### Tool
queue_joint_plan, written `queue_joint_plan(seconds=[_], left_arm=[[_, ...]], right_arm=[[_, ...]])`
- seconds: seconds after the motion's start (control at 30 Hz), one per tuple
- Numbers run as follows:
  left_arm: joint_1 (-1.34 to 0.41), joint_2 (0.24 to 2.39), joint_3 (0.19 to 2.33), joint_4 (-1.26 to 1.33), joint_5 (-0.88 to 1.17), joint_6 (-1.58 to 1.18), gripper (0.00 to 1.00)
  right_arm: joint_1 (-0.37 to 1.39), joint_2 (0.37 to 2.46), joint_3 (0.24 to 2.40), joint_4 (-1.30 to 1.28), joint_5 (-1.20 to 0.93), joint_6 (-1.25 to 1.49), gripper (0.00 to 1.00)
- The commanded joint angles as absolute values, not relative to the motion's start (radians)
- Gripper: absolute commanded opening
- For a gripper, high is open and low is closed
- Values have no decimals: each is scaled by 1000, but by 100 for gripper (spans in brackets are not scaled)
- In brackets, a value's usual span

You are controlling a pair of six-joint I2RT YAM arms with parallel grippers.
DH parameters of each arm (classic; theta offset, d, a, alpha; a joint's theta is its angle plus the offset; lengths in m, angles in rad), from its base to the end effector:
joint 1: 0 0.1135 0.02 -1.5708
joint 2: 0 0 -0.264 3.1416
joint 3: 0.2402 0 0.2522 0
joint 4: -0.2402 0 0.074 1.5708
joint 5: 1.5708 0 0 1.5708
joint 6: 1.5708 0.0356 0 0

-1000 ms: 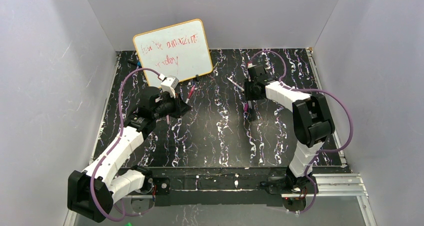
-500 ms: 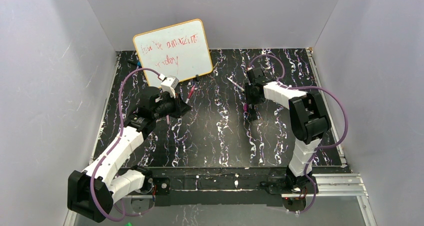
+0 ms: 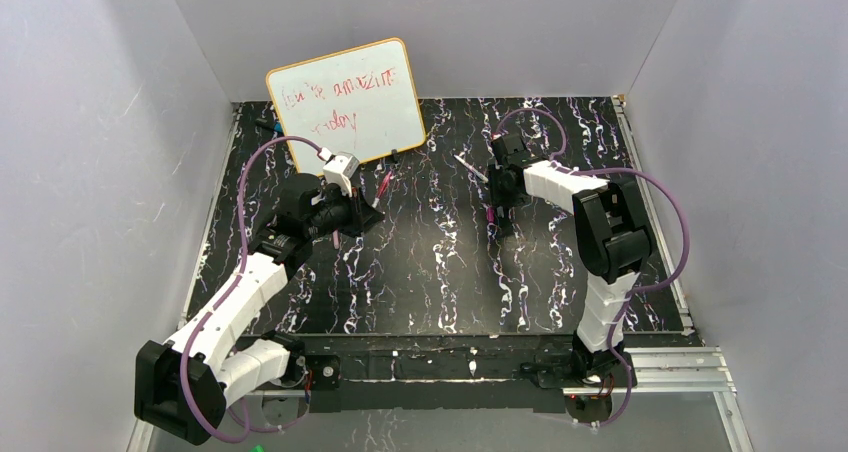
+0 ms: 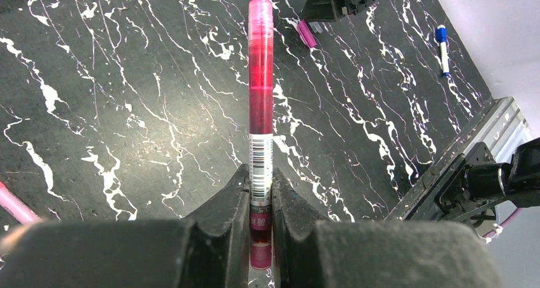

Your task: Insert the pens into the pen caps

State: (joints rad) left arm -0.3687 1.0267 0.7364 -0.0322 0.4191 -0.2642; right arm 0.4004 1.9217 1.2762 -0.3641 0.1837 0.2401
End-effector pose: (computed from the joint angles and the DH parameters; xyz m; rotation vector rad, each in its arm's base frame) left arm 0.2152 -0.0987 0.2930 0.3955 1.9093 -0.8215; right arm 0.3714 0.1501 0.1697 -0.1368 2.5505 0.0084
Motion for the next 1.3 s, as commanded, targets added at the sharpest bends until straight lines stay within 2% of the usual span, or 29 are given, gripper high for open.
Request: queue_joint_plan(seconds=[0.0, 0.33, 1.27], left_arm=[[-371, 1023, 771, -46, 442, -250, 0], [-371, 1026, 772, -46, 446, -249, 0], [-377, 1028, 772, -46, 456, -245, 0]], right_arm=[[400, 1953, 1299, -370, 220, 243, 43], [418, 1978, 1304, -384, 274, 235, 37], [448, 1959, 1220, -405, 283, 263, 32]])
